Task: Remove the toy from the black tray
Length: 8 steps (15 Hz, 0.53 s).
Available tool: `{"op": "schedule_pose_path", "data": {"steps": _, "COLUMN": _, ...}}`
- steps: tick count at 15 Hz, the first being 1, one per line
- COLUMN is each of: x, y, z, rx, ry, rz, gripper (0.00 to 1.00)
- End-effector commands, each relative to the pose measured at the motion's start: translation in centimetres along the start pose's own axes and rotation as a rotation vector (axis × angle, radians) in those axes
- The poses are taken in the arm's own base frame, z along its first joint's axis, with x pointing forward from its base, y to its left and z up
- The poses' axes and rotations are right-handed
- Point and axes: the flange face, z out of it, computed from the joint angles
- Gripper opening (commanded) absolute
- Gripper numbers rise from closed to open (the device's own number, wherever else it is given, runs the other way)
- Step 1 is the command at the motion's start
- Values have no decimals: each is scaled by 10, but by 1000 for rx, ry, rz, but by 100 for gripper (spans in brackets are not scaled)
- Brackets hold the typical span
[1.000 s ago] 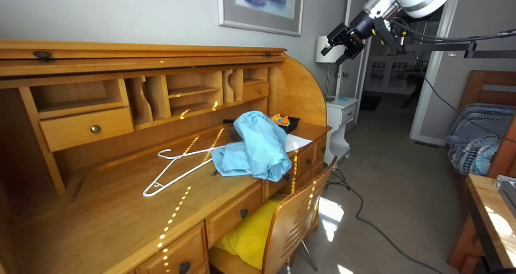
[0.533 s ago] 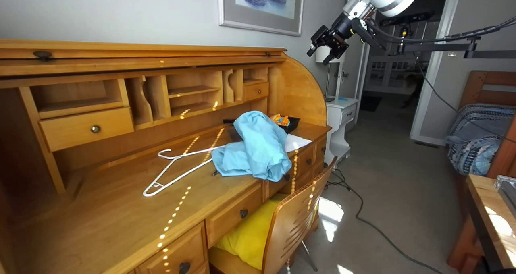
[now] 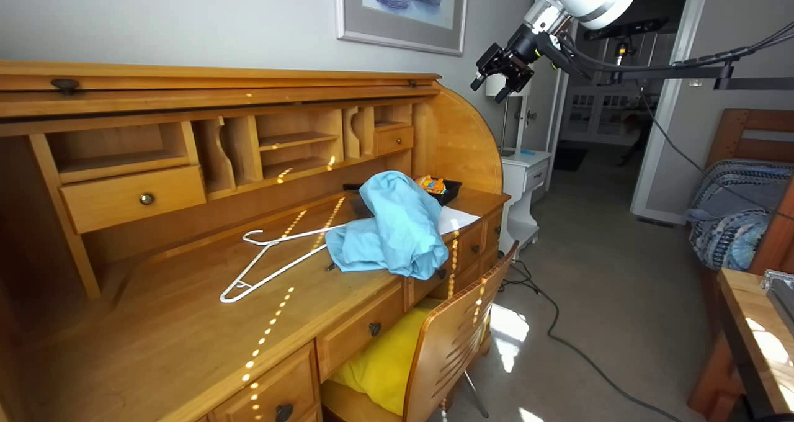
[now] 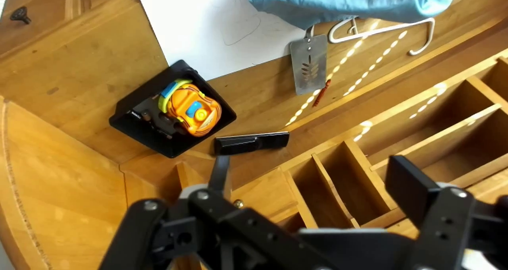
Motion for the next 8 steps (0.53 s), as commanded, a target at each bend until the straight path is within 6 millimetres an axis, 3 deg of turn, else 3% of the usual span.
{"op": "schedule_pose_path", "data": {"steps": 1, "x": 27, "y": 3, "z": 31, "rx": -15, "ry": -44, "rz": -43, "gripper": 100}}
{"op": "schedule_pose_path", "data": {"steps": 8, "x": 68, "y": 33, "z": 111, "rx": -119, "ry": -103, "rz": 13, "gripper": 100}}
